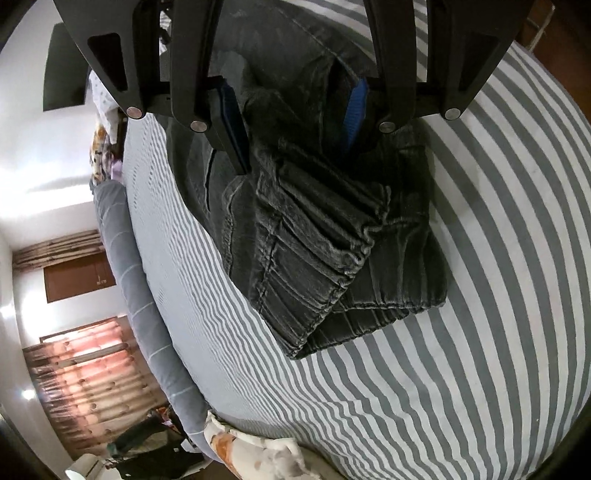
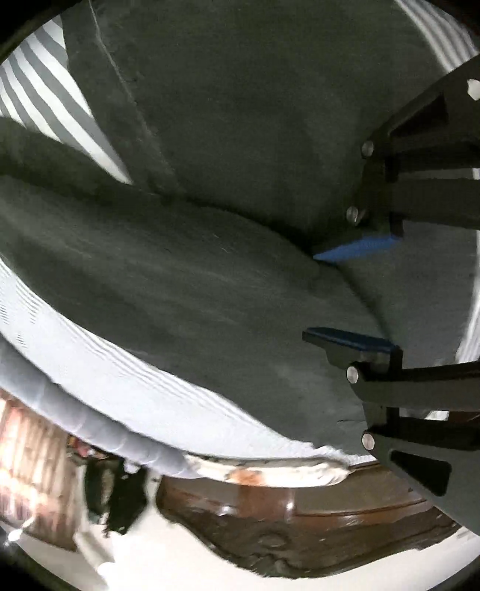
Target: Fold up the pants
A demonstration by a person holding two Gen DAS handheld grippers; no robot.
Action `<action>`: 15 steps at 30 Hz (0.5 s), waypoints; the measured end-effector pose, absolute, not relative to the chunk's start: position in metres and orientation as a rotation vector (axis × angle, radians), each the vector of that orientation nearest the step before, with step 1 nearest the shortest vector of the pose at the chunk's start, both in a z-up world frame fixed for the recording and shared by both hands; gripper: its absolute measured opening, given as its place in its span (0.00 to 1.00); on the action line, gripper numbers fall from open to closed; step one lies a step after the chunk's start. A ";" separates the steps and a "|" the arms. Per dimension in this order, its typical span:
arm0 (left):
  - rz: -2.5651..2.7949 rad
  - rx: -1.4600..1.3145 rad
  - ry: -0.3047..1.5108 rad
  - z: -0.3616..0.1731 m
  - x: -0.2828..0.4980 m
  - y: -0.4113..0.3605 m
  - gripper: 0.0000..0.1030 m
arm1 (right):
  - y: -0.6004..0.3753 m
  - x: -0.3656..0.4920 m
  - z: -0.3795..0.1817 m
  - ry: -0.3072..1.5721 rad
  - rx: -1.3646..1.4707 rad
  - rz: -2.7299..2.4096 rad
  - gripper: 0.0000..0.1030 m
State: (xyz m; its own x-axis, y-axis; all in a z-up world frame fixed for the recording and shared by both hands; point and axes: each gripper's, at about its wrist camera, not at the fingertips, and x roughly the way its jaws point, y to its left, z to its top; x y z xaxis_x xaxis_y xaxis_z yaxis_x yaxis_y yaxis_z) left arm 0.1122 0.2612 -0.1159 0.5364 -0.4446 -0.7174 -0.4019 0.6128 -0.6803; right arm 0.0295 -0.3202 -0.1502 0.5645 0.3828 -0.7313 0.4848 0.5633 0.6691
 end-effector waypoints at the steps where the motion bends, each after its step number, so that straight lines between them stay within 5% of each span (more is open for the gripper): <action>1: -0.028 -0.967 1.052 -0.118 0.113 0.262 0.47 | -0.322 0.032 -0.151 1.014 1.025 -0.067 0.32; 4: -0.025 -0.982 1.046 -0.122 0.113 0.263 0.47 | -0.326 0.041 -0.151 1.011 0.997 -0.050 0.29; 7: -0.020 -0.978 1.034 -0.123 0.111 0.262 0.42 | -0.328 0.045 -0.149 1.012 0.967 -0.038 0.12; 15: -0.032 -0.869 1.038 -0.113 0.117 0.258 0.20 | -0.330 0.035 -0.121 0.966 0.884 0.003 0.06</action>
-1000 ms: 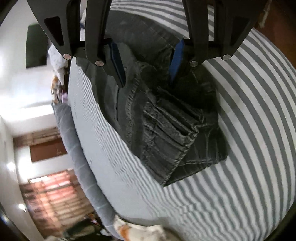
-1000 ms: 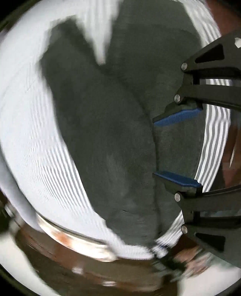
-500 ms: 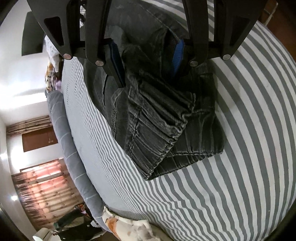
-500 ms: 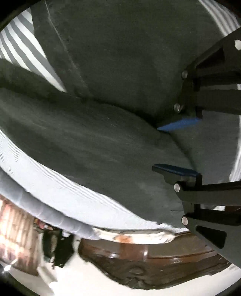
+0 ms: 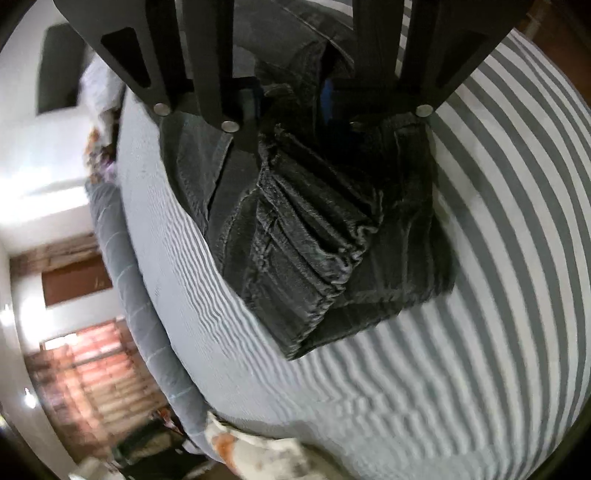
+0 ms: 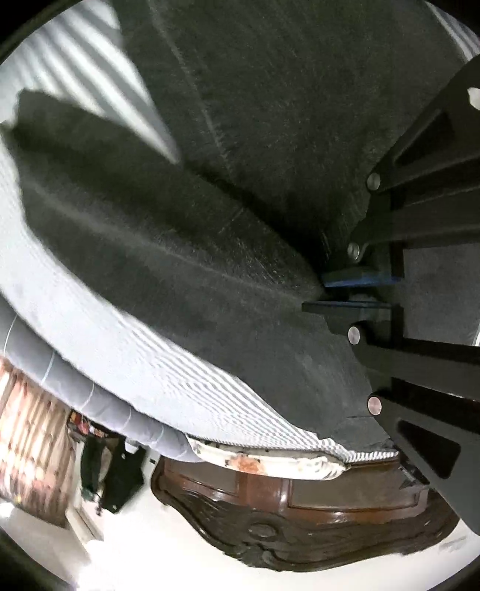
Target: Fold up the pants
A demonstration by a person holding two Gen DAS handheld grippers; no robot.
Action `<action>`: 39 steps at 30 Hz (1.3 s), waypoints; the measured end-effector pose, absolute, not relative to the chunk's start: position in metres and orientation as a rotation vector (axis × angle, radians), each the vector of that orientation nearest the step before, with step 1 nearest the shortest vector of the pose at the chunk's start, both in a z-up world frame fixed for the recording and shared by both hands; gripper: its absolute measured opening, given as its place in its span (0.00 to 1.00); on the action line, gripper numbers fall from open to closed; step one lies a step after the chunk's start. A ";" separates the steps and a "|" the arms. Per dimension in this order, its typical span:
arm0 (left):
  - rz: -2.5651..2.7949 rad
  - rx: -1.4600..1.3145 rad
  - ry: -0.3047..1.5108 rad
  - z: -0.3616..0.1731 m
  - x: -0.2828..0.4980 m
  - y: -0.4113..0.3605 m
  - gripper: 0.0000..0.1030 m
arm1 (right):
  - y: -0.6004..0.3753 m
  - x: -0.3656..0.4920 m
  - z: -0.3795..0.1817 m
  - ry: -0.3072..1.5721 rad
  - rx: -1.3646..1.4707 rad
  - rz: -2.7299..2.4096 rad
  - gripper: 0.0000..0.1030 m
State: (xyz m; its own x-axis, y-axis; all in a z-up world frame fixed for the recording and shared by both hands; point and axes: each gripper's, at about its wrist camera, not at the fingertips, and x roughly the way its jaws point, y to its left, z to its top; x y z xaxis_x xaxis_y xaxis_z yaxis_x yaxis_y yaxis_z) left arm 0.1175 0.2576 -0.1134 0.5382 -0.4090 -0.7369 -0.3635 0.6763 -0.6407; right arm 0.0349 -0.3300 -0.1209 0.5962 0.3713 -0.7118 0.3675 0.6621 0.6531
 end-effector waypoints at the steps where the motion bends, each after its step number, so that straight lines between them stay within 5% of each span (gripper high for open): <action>1: -0.040 -0.843 1.036 -0.109 0.120 0.256 0.19 | -0.329 0.032 -0.114 0.960 0.859 0.010 0.05; 11: -0.209 -0.449 1.103 -0.079 0.145 0.258 0.19 | -0.303 -0.019 -0.083 0.952 0.781 0.059 0.05; 24: -0.200 -0.462 1.147 -0.106 0.129 0.276 0.20 | -0.297 -0.054 -0.125 1.046 0.785 -0.002 0.03; 39: -0.111 -0.237 1.019 -0.060 0.064 0.228 0.35 | -0.312 -0.050 -0.145 1.008 0.891 0.070 0.12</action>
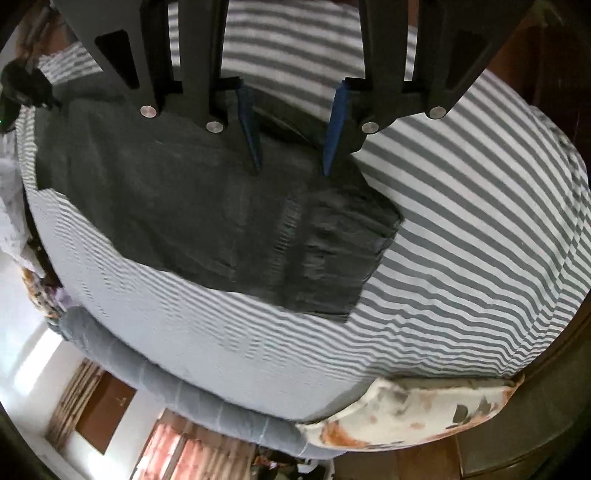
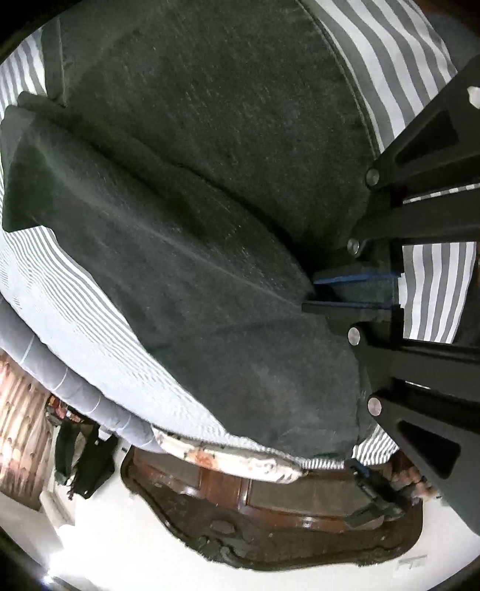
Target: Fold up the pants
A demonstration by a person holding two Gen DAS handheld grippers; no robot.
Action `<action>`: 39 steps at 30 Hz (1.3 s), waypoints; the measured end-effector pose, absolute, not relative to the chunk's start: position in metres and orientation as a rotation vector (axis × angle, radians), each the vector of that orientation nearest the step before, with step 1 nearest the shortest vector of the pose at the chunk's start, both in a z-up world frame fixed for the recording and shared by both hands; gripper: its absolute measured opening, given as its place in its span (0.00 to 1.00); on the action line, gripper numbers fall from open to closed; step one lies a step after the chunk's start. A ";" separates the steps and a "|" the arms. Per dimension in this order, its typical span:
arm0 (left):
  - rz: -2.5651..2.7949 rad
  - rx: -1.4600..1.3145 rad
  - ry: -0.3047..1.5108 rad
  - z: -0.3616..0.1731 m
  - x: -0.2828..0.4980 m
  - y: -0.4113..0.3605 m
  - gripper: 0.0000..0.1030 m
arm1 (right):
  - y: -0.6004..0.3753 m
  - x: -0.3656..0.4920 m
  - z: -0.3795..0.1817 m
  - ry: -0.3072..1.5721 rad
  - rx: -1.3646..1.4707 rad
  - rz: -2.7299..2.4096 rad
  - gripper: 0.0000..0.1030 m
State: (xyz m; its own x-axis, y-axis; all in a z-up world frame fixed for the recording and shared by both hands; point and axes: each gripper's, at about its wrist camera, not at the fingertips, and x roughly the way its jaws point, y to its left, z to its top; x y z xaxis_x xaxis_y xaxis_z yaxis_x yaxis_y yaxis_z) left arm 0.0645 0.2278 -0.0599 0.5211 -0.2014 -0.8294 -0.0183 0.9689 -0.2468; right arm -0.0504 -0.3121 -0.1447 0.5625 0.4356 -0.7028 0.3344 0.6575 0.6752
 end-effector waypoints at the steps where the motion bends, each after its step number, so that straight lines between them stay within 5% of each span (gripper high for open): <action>1: -0.122 -0.245 1.019 -0.057 0.061 0.226 0.35 | -0.312 -0.051 -0.145 1.005 0.898 0.073 0.12; 11: -0.482 -0.323 1.081 -0.047 0.027 0.093 0.40 | -0.318 -0.035 -0.152 0.995 0.988 0.107 0.23; 18: -0.629 -0.103 1.046 -0.054 -0.002 -0.011 0.41 | -0.325 -0.024 -0.138 0.979 1.021 0.162 0.08; 33: -0.597 0.383 0.783 -0.072 -0.024 -0.111 0.41 | -0.333 -0.008 -0.122 0.998 1.075 0.204 0.06; 39: -0.605 0.433 0.806 -0.093 -0.006 -0.147 0.37 | -0.337 -0.009 -0.124 0.986 1.106 0.233 0.06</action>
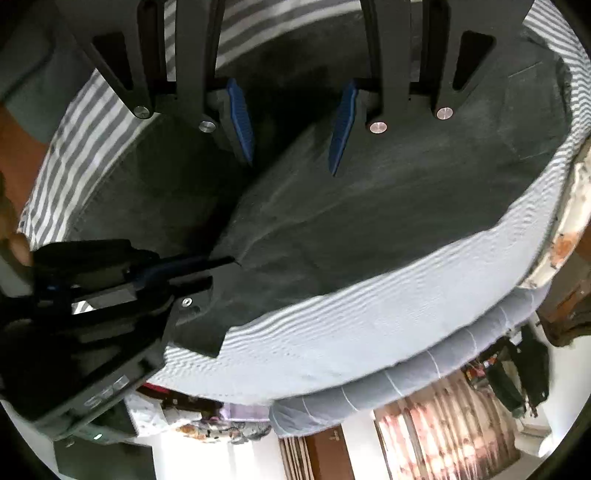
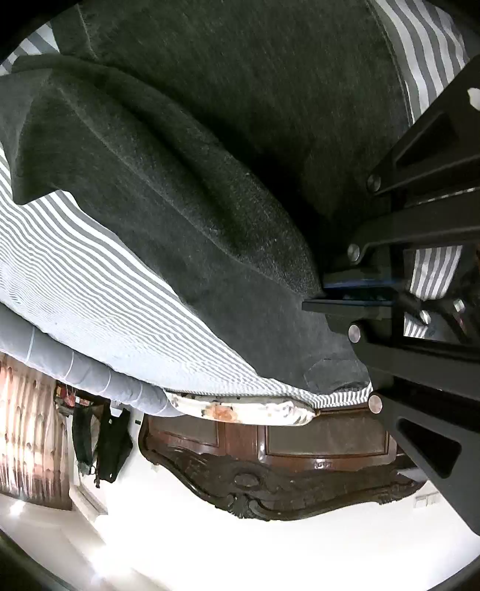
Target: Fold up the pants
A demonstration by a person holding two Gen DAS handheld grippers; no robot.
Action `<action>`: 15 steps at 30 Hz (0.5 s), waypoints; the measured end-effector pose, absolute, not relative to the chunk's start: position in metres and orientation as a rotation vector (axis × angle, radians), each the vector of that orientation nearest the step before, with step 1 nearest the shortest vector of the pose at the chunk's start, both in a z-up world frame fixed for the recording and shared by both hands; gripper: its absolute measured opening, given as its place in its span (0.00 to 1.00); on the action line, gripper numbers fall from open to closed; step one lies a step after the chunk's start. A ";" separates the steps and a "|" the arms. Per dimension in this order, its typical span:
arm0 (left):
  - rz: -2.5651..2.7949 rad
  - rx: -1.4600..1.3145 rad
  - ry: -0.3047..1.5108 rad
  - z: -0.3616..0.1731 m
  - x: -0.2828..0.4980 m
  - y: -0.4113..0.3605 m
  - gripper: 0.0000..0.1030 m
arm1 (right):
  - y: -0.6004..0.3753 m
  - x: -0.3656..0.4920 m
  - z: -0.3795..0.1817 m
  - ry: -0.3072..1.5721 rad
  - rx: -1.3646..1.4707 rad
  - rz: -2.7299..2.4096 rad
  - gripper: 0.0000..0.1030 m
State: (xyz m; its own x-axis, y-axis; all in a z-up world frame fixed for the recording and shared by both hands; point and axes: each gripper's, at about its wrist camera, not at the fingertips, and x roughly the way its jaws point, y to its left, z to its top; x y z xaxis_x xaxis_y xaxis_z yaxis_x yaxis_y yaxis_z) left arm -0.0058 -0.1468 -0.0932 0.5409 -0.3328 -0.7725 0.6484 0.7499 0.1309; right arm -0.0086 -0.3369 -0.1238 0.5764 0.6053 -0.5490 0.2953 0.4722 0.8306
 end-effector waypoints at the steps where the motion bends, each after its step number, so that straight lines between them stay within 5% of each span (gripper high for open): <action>1: -0.607 0.419 0.826 -0.097 0.000 -0.152 0.23 | -0.338 -0.009 -0.124 0.975 1.109 0.243 0.06; 2: -0.608 0.392 0.850 -0.100 0.007 -0.153 0.09 | -0.338 -0.009 -0.124 0.967 1.107 0.249 0.08; 4: -0.600 0.363 0.865 -0.101 0.013 -0.155 0.05 | -0.343 -0.012 -0.129 0.945 1.110 0.246 0.10; 8: -0.609 0.292 0.874 -0.093 0.023 -0.147 0.04 | -0.365 -0.020 -0.144 0.903 1.149 0.216 0.34; 15: -0.596 0.192 0.861 -0.069 0.029 -0.139 0.04 | -0.434 -0.031 -0.159 0.774 1.253 0.116 0.34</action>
State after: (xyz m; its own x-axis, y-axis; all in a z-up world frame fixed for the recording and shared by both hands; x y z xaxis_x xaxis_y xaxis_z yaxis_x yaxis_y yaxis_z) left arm 0.0295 -0.1390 -0.0690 0.5018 -0.4144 -0.7593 0.5649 0.8217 -0.0751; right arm -0.0311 -0.4340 -0.1591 0.7453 0.4814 -0.4612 0.3245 0.3424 0.8817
